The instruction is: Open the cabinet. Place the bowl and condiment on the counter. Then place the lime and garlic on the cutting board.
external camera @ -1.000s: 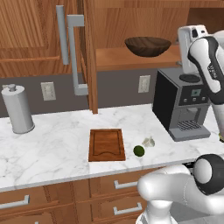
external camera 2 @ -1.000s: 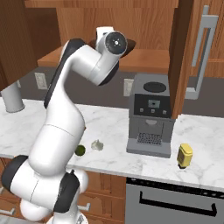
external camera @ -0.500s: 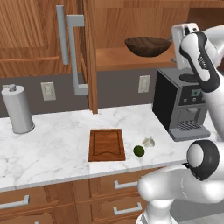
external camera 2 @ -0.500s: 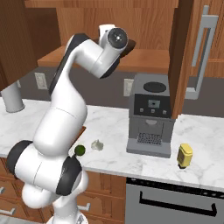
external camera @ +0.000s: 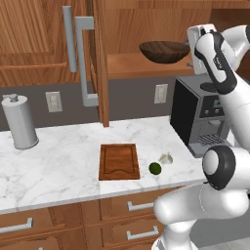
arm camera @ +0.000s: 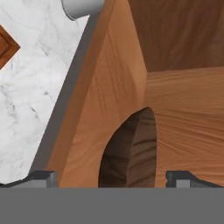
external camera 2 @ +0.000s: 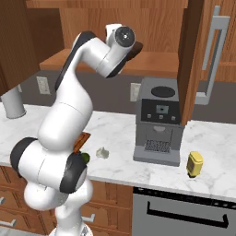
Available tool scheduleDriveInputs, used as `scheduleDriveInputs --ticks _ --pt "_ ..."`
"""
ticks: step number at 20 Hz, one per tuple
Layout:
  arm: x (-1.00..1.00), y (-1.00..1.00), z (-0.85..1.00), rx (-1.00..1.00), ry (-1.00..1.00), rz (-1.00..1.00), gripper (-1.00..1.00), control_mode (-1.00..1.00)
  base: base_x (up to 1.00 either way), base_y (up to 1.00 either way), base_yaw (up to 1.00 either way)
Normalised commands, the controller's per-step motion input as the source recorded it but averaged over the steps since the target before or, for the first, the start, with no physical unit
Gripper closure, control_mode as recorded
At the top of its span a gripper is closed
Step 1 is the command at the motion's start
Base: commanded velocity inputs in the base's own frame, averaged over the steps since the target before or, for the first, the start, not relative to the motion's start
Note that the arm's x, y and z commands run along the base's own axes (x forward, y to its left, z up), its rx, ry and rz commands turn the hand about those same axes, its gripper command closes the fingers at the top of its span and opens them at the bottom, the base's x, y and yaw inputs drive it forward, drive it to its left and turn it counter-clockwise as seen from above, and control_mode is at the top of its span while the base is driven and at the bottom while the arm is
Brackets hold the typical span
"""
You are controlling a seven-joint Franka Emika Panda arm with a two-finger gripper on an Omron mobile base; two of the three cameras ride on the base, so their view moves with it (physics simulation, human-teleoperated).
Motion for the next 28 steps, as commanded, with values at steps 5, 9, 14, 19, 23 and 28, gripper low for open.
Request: scheduleDriveInputs --ticks 5,9,14,19,23,28 --pt "0.25 0.00 -0.03 -0.02 0.00 0.00 -1.00 -1.00 0.00 0.00 0.00" --pt "0.28 0.00 -0.07 -0.01 0.00 0.00 -1.00 -1.00 0.00 0.00 0.00" --pt "0.25 0.00 -0.07 -0.01 0.00 0.00 -1.00 -1.00 0.00 0.00 0.00" --pt "0.24 0.00 -0.05 -0.01 0.00 0.00 -1.00 -1.00 0.00 0.00 0.00" --pt "0.23 0.00 -0.06 0.00 0.00 0.00 -1.00 -1.00 0.00 0.00 0.00" --pt "0.22 0.00 -0.10 0.00 0.00 0.00 -1.00 -1.00 0.00 0.00 0.00"
